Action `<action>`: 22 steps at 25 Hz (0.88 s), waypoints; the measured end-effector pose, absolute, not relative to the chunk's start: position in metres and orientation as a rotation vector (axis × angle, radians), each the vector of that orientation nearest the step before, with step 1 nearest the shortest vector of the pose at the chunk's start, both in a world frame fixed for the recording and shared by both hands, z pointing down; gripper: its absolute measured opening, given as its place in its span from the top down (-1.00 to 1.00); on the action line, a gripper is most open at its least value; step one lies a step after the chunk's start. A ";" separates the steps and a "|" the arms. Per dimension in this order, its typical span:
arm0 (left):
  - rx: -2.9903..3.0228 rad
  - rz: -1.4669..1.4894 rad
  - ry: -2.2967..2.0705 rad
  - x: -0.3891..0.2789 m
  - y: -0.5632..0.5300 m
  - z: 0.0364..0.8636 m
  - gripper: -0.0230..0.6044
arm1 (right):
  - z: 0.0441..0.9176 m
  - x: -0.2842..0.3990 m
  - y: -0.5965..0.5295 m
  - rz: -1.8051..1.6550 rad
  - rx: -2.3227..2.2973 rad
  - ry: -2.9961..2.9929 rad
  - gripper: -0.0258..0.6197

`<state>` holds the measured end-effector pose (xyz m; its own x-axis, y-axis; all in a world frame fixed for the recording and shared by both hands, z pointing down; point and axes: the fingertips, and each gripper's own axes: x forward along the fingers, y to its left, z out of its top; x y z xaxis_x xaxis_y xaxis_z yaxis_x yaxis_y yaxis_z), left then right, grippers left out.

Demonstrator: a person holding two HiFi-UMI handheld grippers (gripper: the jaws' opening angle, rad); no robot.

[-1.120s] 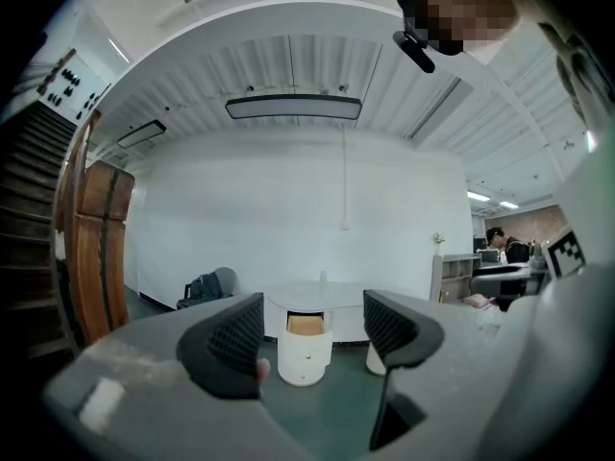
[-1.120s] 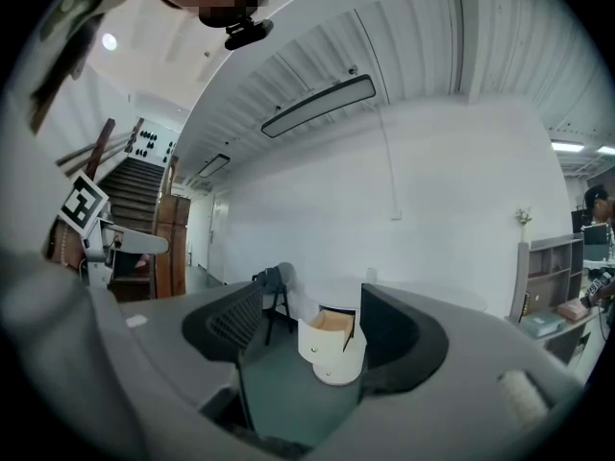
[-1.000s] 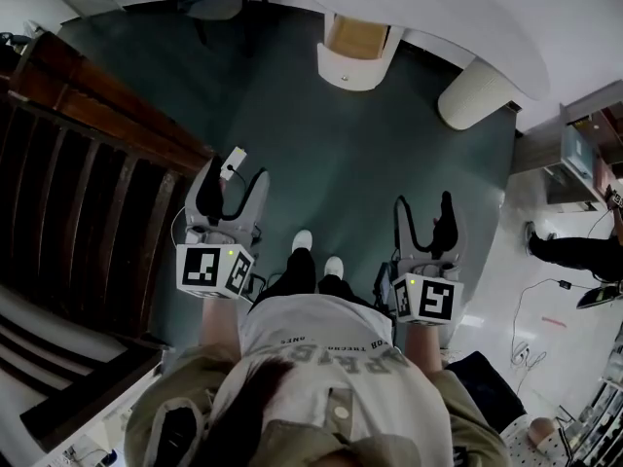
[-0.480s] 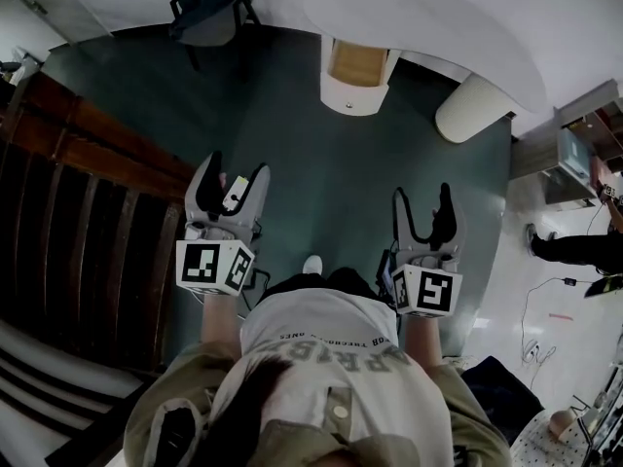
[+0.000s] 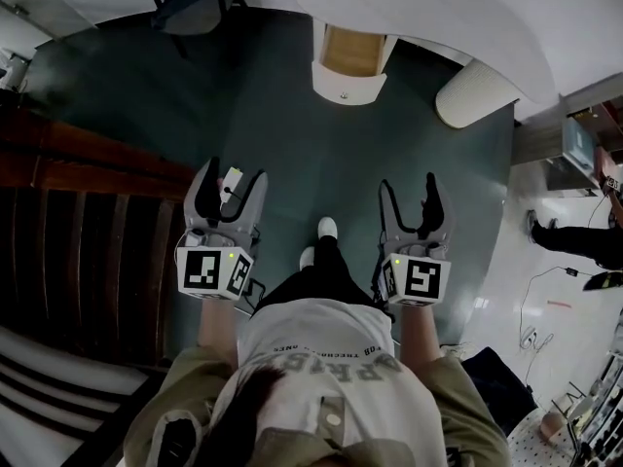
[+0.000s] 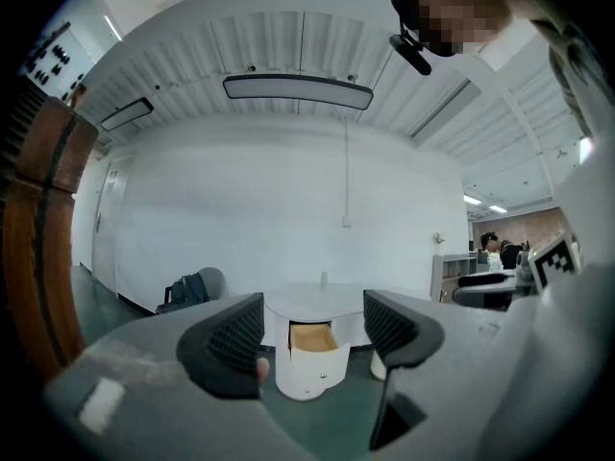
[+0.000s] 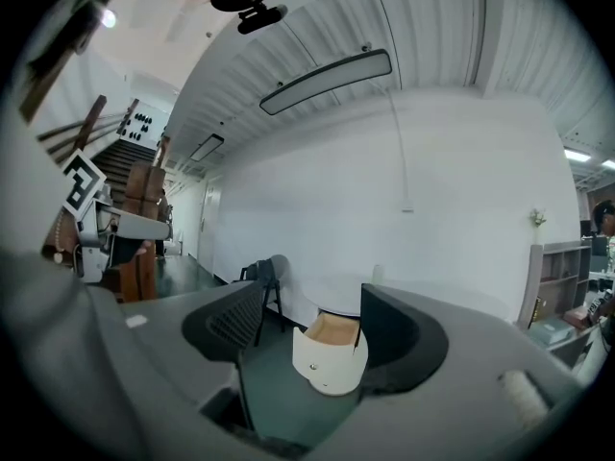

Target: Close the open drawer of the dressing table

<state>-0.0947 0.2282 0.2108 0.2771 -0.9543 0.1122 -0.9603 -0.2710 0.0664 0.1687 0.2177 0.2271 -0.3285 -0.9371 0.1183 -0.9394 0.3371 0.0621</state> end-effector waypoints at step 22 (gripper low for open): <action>2.360 0.112 -1.830 -0.046 0.122 0.238 -0.13 | 0.283 0.178 0.087 0.110 1.577 -2.488 -0.04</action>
<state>-0.0461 0.1221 0.2381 0.2517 -0.9557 0.1525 -0.9672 -0.2428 0.0747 0.1781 0.0871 0.2825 -0.4142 -0.8875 0.2019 -0.9019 0.4301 0.0404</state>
